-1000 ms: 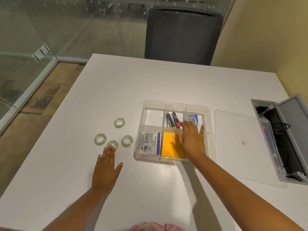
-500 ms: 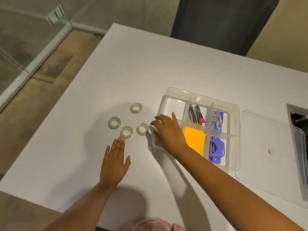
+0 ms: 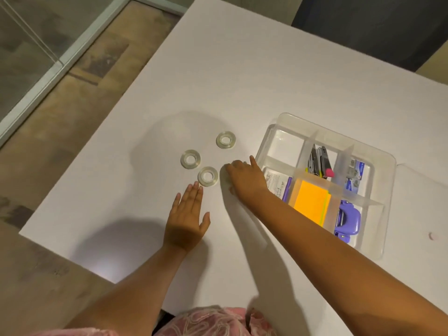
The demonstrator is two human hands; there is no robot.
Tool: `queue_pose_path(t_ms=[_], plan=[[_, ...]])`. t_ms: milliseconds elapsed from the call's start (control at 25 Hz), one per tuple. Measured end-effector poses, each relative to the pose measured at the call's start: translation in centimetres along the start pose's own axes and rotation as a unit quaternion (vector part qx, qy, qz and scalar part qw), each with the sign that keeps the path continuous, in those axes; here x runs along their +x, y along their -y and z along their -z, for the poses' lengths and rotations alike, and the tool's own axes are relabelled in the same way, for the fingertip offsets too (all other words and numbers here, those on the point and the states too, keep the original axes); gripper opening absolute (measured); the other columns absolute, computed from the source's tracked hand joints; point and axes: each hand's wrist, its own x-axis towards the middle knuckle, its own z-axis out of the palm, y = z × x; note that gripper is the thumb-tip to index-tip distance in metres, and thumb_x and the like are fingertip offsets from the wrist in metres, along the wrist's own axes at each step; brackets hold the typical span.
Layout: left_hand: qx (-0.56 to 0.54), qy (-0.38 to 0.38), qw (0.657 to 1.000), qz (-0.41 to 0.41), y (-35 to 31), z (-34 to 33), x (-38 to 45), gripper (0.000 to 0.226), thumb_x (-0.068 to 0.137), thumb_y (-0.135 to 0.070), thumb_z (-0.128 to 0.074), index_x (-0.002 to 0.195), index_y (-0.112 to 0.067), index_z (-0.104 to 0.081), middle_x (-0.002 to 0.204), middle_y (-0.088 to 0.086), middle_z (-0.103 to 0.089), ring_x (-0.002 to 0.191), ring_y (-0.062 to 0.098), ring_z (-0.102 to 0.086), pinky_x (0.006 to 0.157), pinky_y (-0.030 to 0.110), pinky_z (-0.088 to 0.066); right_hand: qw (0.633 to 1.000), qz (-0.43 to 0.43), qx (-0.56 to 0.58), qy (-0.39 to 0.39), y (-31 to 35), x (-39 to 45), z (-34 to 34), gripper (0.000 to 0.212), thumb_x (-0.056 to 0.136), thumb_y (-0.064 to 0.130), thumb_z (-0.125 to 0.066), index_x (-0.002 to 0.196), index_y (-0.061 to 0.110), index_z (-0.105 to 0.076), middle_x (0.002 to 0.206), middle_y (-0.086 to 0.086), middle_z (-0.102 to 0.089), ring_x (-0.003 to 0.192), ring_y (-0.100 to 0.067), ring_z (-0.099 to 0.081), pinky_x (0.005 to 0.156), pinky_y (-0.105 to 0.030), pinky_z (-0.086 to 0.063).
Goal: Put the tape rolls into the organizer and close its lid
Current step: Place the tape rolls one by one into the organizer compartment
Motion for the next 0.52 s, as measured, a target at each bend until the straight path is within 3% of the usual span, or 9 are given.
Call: queue_pose_path(t_ms=[160, 240, 360, 520], plan=[[0.009, -0.005, 1.0, -0.007, 0.0, -0.1, 0.1, 0.052, 0.083, -0.025, -0.051, 0.128, 0.001, -0.047, 0.135, 0.017, -0.05, 0.128, 0.029, -0.043, 0.105, 0.047, -0.038, 1.0, -0.013, 0.018, 0.004, 0.0, 0.5, 0.7, 0.05, 0.081, 0.009, -0.061, 0.128, 0.008, -0.043, 0.121, -0.014, -0.056, 0.113, -0.033, -0.054, 0.118, -0.045, -0.018], [0.012, 0.006, 1.0, -0.006, 0.0, 0.0, 0.1, 0.053, 0.083, -0.026, -0.05, 0.128, 0.001, -0.047, 0.134, 0.018, -0.05, 0.127, 0.031, -0.044, 0.104, 0.048, -0.039, 0.993, -0.028, 0.103, -0.048, -0.7, 0.4, 1.6, 0.052, 0.08, 0.011, -0.064, 0.129, 0.01, -0.044, 0.124, -0.014, -0.055, 0.113, -0.033, -0.052, 0.109, -0.042, -0.032], [0.012, 0.024, 1.0, 0.006, 0.0, 0.1, 0.2, 0.055, 0.083, -0.027, -0.045, 0.13, 0.0, -0.045, 0.136, 0.017, -0.049, 0.128, 0.031, -0.043, 0.105, 0.047, -0.037, 0.954, -0.086, 0.245, -0.148, -3.3, 0.0, 3.3, 0.054, 0.079, 0.013, -0.065, 0.13, 0.013, -0.046, 0.13, -0.015, -0.048, 0.117, -0.034, -0.048, 0.088, -0.038, -0.046], [0.001, 0.044, 0.999, 0.014, -0.1, 0.2, 0.4, 0.057, 0.082, -0.029, -0.041, 0.131, -0.001, -0.044, 0.137, 0.018, -0.048, 0.127, 0.031, -0.044, 0.105, 0.048, -0.034, 0.909, -0.194, 0.296, -0.222, -9.0, 0.2, 4.0, 0.054, 0.081, 0.016, -0.066, 0.13, 0.011, -0.044, 0.127, -0.018, -0.049, 0.114, -0.033, -0.05, 0.084, -0.037, -0.047]])
